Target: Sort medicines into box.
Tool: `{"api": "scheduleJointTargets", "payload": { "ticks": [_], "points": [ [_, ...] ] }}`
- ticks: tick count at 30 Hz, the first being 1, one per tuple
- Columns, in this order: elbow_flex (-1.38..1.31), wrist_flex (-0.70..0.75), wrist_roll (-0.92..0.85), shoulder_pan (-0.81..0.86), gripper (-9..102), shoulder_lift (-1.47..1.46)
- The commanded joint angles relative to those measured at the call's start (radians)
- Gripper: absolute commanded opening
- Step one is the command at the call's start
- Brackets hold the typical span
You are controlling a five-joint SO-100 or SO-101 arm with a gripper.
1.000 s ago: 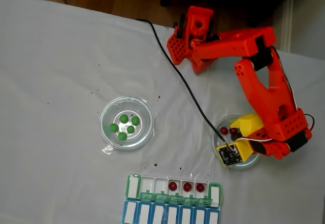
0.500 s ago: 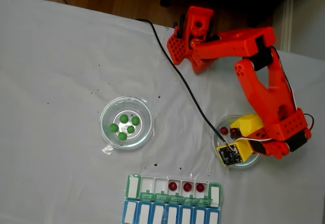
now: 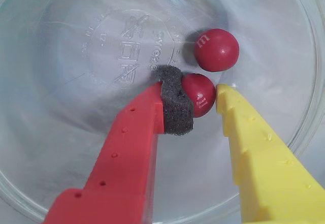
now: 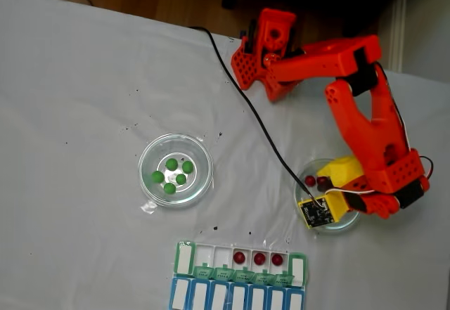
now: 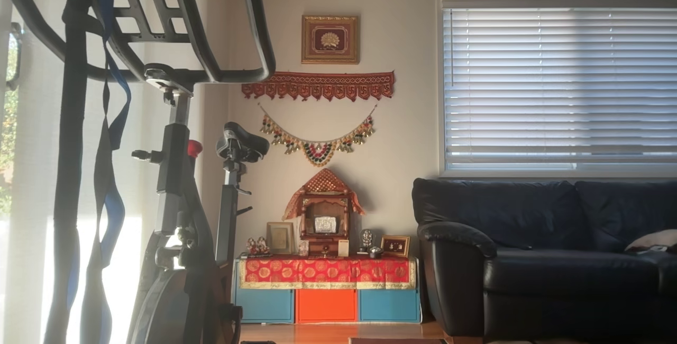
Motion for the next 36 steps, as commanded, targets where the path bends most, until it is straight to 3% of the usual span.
{"api": "scheduleJointTargets", "payload": {
  "ticks": [1, 14, 23, 36],
  "points": [
    [-0.061, 0.003, -0.011, 0.043, 2, 0.141],
    [-0.235, -0.015, -0.037, 0.268, 2, 0.439],
    [-0.255, -0.025, -0.069, 0.433, 2, 0.483],
    [-0.186, -0.169, -0.169, 0.660, 2, 0.419]
  ]
}}
